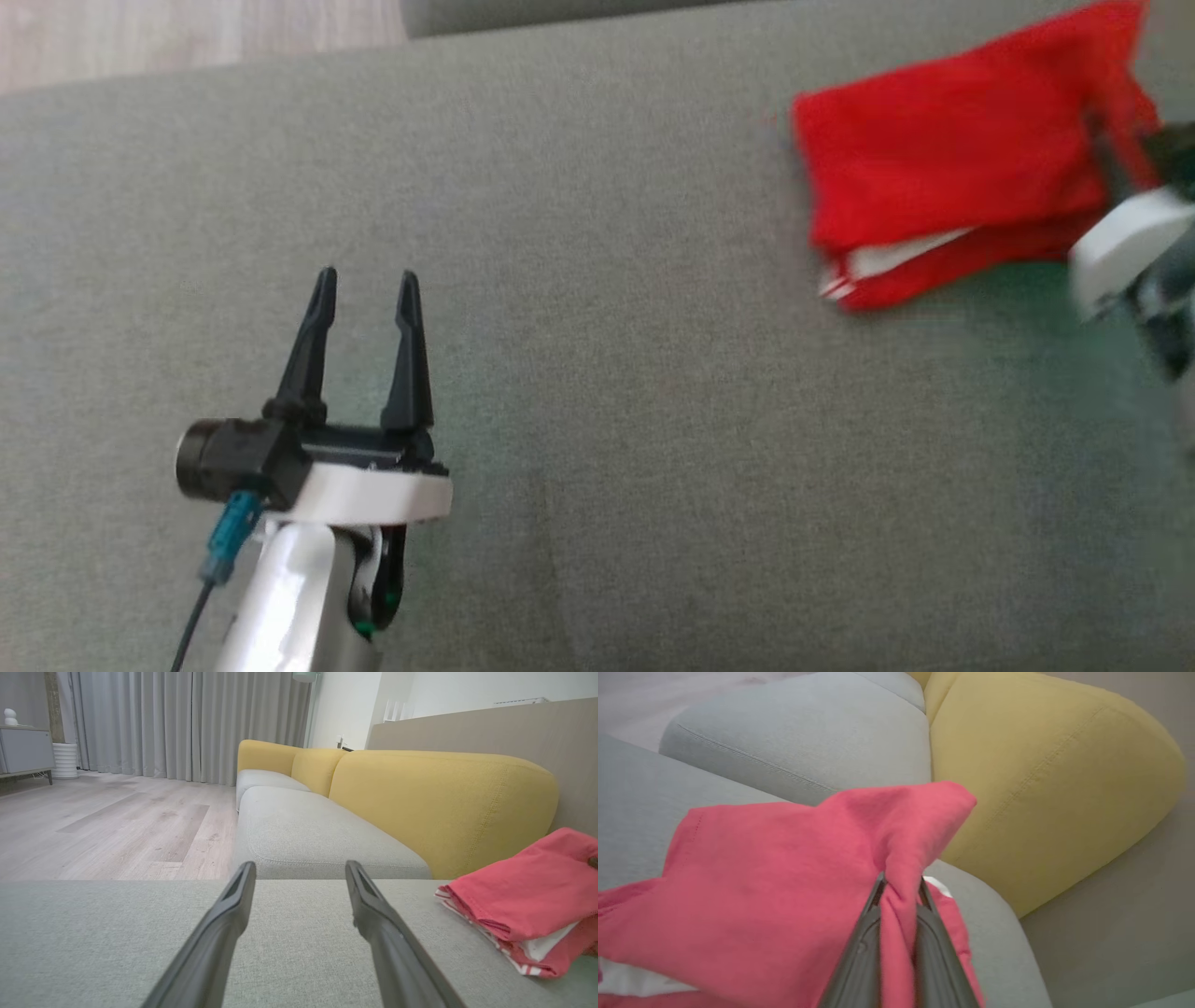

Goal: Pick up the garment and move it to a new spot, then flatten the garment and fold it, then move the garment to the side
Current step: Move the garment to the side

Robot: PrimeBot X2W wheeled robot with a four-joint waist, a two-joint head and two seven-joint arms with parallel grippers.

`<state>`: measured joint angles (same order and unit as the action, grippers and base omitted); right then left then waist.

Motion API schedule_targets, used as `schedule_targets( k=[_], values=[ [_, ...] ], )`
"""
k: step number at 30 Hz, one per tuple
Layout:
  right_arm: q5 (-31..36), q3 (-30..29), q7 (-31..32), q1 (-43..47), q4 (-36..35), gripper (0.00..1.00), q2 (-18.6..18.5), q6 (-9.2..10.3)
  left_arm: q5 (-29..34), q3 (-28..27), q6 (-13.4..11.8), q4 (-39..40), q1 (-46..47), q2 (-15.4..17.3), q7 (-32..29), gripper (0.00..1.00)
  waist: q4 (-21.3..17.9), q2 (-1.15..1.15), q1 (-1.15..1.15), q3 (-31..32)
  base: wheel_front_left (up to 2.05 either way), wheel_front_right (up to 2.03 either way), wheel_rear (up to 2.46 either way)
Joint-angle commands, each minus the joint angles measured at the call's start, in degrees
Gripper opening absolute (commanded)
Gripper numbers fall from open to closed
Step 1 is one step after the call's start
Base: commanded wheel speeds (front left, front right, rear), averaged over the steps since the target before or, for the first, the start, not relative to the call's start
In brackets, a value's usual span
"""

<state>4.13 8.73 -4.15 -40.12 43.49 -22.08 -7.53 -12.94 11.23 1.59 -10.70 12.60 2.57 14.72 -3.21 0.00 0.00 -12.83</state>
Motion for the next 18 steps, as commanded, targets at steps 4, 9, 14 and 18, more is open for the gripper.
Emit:
schedule_targets(
  k=[4,9,14,18],
  values=[
    [1.8,-0.9,3.5,-3.2,-2.6,0.0,-6.6,0.04,0.8,-1.5,0.5,1.7,3.5,0.3,0.3,1.0,0.1,0.0,0.0,-2.7,0.0,0.0,0.0],
    [3.0,-2.5,6.7,-2.7,-2.5,0.0,-10.8,0.04,0.6,-1.9,0.7,1.3,3.8,0.3,0.3,1.0,0.9,0.0,0.0,-3.3,0.0,0.0,0.0],
    [3.5,-5.0,8.4,-2.2,-1.4,0.0,-13.6,0.04,0.8,-2.3,1.0,1.4,4.0,0.3,0.3,1.0,1.5,0.0,0.0,-4.0,0.0,0.0,0.0],
    [3.8,-8.2,8.7,-2.2,-0.4,0.0,-14.0,0.04,1.2,-2.7,1.2,1.5,4.4,0.3,0.3,1.0,1.7,0.0,0.0,-4.9,0.0,0.0,0.0]
  ],
)
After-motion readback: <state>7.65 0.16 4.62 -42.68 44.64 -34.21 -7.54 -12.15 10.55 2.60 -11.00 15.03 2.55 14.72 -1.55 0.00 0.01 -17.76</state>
